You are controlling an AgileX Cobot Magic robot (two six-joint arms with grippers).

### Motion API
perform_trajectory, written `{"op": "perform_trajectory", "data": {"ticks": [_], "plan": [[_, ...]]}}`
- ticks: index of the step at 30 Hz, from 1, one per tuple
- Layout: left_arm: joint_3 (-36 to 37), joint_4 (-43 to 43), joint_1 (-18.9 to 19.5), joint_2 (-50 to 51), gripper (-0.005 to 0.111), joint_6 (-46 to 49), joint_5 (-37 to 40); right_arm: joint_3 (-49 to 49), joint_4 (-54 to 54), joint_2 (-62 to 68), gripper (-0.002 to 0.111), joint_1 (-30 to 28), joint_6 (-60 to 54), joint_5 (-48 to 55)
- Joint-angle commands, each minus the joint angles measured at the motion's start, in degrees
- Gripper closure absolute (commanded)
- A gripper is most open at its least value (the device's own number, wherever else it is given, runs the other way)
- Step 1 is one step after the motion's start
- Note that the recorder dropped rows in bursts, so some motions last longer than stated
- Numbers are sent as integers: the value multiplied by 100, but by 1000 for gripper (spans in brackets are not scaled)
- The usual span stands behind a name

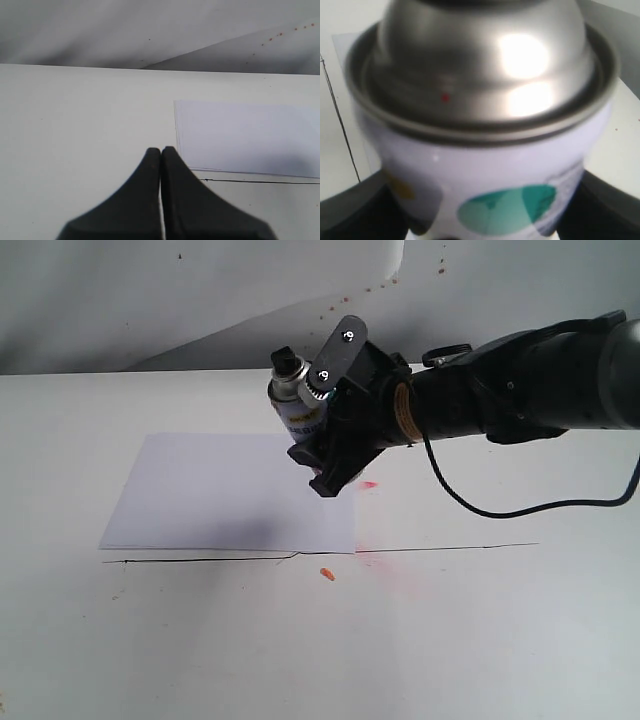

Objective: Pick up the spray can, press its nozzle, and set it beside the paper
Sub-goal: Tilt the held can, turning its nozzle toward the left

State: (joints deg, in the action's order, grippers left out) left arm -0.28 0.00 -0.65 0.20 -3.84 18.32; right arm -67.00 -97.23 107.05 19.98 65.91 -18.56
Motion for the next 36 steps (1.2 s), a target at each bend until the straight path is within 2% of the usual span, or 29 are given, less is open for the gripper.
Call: {"op": "perform_trajectory", "data": {"ticks": [1,8,12,32,36], "plan": [[28,0,-29,-20,106,-21,-45,-85,143,-68,108,0,-12,0],[28,0,-29,-20,106,-21,-45,-85,305,-68,108,0,-1459,59],[28,0,-29,-20,106,-21,-45,-85,221,-68,108,0,-2080,526],[28,0,-29,-20,106,-21,-45,-483,577,105,108,460,-1702,1291],[28,0,-29,-20,106,-21,-45,-483,577,136,108,460,-1124,1344]]}}
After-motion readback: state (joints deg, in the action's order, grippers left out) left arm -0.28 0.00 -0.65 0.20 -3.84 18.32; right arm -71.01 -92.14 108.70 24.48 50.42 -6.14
